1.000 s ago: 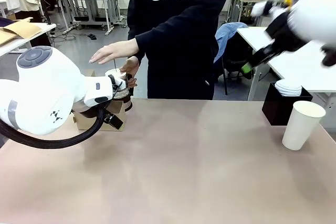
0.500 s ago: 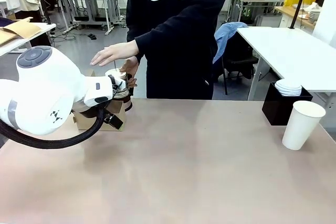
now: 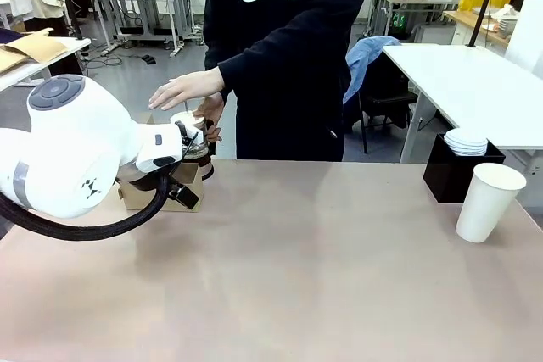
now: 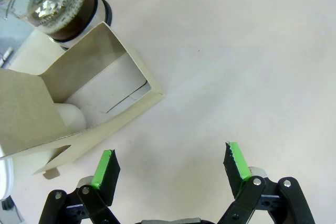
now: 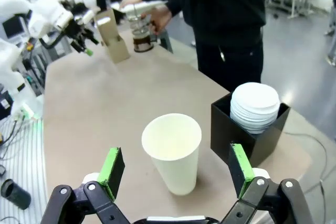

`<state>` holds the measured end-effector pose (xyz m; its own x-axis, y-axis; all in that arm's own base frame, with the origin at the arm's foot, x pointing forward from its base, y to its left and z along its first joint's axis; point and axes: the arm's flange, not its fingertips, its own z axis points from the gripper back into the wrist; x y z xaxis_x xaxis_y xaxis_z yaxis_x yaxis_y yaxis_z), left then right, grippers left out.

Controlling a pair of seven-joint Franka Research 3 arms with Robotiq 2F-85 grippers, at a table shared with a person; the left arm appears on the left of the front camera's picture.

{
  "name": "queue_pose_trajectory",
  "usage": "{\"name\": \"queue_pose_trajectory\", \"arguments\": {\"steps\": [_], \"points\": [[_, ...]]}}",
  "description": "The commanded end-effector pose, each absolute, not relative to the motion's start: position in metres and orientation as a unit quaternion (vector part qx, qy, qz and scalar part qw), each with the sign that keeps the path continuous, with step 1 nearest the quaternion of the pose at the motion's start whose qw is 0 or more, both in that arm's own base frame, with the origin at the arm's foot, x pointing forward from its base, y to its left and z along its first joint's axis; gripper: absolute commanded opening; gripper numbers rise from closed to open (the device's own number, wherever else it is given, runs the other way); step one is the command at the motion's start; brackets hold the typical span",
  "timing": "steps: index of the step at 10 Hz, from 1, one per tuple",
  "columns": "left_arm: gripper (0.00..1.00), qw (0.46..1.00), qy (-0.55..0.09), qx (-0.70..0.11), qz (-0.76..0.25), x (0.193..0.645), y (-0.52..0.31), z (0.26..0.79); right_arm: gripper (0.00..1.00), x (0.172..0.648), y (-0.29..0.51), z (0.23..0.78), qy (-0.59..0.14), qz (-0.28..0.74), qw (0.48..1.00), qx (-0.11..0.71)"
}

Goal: Pour a drink into a cup and package it in a carrier.
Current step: Pick up the 600 ml Paper Cup and place it in the middle top area of the table.

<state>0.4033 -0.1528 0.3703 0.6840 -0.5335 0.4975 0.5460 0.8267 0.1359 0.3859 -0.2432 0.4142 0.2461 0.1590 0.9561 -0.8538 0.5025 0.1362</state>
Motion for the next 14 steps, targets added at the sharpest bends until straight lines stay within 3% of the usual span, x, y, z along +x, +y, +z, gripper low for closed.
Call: {"name": "queue_pose_trajectory", "arguments": {"steps": [1,2,7,12,14], "points": [[1.00,0.918,-0.267,-0.012,-0.294,0.403,-0.152,0.370,1.00,0.414,-0.249,0.412,-0.515,0.346,0.698,0.356],[1.00,0.918,-0.267,-0.012,-0.294,0.403,-0.152,0.370,1.00,0.386,-0.243,0.414,-0.499,0.357,0.709,0.348],[1.00,0.918,-0.267,-0.012,-0.294,0.403,-0.152,0.370,1.00,0.391,-0.249,0.410,-0.504,0.357,0.708,0.343],[1.00,0.918,-0.267,-0.012,-0.294,0.403,-0.152,0.370,1.00,0.401,-0.261,0.330,-0.560,0.416,0.600,0.391],[1.00,0.918,-0.267,-0.012,-0.294,0.403,-0.152,0.370,1.00,0.403,-0.254,0.306,-0.562,0.416,0.603,0.385]]}}
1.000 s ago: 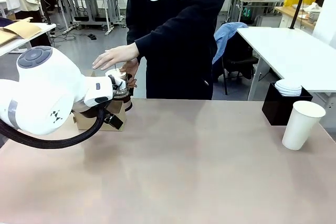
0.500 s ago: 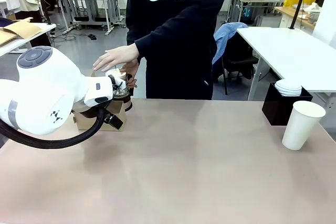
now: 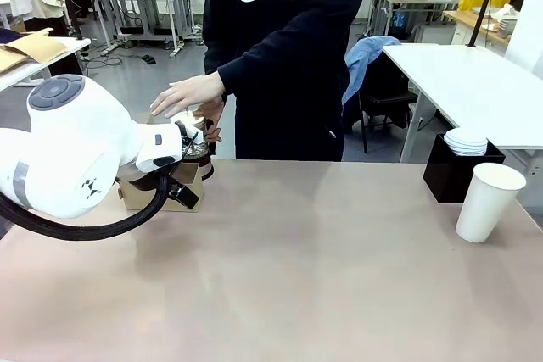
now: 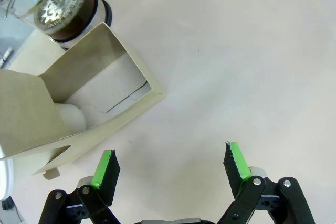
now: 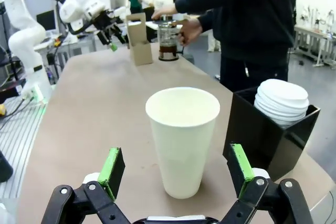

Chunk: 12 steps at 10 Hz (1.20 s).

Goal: Pour a drink into a cup and package it in a carrier.
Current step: Pick up the 600 ml Paper Cup and place it in the middle top area of the table.

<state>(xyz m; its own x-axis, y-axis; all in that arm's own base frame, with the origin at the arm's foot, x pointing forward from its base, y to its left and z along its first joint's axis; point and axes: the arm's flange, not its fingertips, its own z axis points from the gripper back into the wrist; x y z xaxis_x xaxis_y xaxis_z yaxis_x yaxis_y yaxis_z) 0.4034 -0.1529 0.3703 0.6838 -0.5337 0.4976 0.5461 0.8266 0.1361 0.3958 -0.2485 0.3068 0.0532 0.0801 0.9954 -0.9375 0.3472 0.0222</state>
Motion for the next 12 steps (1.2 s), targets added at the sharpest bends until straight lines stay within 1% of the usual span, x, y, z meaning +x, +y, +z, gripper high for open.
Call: {"name": "queue_pose_trajectory", "arguments": {"steps": [1,6,9,12], "points": [[1.00,0.918,-0.267,-0.012,-0.294,0.403,-0.152,0.370,1.00,0.407,-0.250,0.295,-0.574,0.401,0.606,0.376],[1.00,0.918,-0.267,-0.012,-0.294,0.403,-0.152,0.370,1.00,0.414,-0.223,0.260,-0.584,0.380,0.602,0.391],[1.00,0.918,-0.267,-0.012,-0.294,0.403,-0.152,0.370,1.00,0.418,-0.203,0.248,-0.580,0.376,0.606,0.394],[1.00,0.918,-0.267,-0.012,-0.294,0.403,-0.152,0.370,1.00,0.426,-0.189,0.237,-0.592,0.362,0.607,0.386]]}}
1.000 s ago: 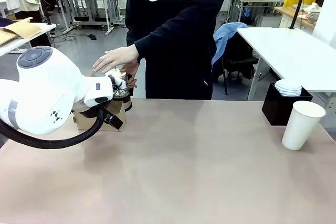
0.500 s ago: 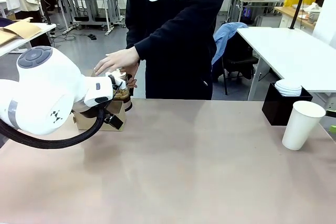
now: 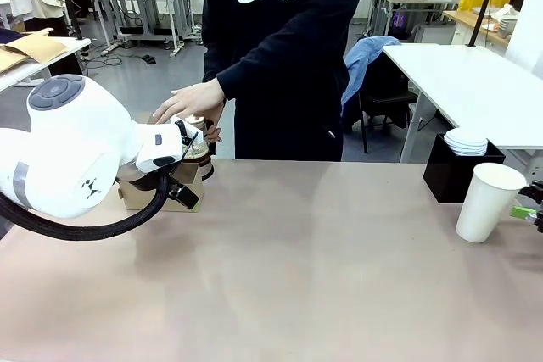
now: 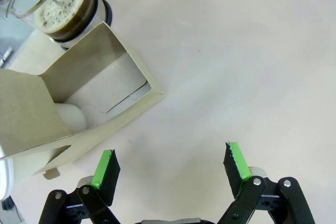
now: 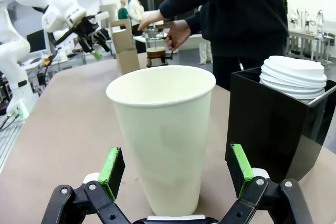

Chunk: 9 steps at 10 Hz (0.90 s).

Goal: Pour a drink into a cup and package it in a carrier.
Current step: Pick up the 600 ml Paper Cup and place it in the middle top area of the table.

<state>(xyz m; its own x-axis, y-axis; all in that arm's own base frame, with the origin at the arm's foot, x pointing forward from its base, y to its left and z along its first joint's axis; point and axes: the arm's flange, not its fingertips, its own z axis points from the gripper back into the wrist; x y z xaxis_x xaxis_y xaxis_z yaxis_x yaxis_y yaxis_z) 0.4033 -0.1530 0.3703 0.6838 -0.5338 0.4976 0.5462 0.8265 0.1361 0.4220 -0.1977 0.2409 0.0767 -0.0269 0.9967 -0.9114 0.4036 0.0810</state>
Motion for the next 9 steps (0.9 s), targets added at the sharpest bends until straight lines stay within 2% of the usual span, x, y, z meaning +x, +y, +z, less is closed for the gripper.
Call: {"name": "queue_pose_trajectory", "arguments": {"steps": [1,9], "points": [[1.00,0.918,-0.267,-0.012,-0.294,0.403,-0.152,0.370,1.00,0.429,-0.186,0.236,-0.595,0.359,0.608,0.384],[1.00,0.918,-0.267,-0.012,-0.294,0.403,-0.152,0.370,1.00,0.447,-0.143,0.221,-0.559,0.382,0.609,0.414]]}}
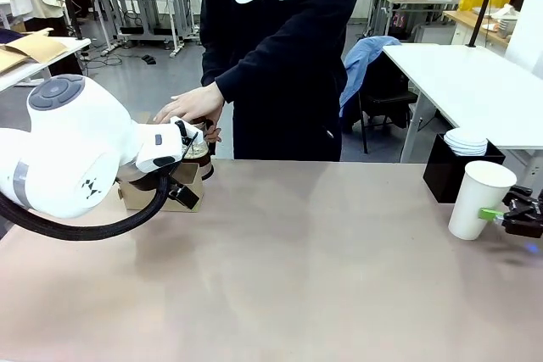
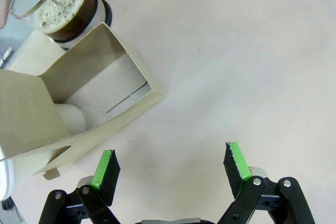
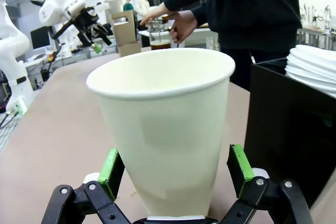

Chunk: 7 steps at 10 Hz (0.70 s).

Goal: Pour a drink into a cup and package it in a carrier.
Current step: Pick up the 600 ml Paper Cup and place it in the middle top area of the table.

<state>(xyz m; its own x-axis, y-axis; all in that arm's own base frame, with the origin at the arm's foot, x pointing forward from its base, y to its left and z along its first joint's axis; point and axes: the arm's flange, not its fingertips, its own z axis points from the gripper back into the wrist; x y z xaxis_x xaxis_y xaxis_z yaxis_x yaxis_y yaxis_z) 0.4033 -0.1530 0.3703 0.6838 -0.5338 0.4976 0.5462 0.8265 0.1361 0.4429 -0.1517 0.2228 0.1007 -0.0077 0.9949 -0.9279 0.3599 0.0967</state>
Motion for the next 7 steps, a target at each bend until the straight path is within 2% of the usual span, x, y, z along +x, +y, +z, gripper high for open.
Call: {"name": "queue_pose_trajectory", "arguments": {"steps": [1,4,5,7], "points": [[1.00,0.918,-0.267,-0.012,-0.294,0.403,-0.152,0.370,1.00,0.450,-0.136,0.219,-0.555,0.384,0.608,0.418],[1.00,0.918,-0.267,-0.012,-0.294,0.403,-0.152,0.370,1.00,0.454,-0.128,0.218,-0.551,0.386,0.596,0.438],[1.00,0.918,-0.267,-0.012,-0.294,0.403,-0.152,0.370,0.80,0.452,-0.132,0.221,-0.547,0.383,0.591,0.454],[1.00,0.918,-0.267,-0.012,-0.294,0.403,-0.152,0.370,0.80,0.449,-0.128,0.218,-0.545,0.387,0.599,0.442]]}}
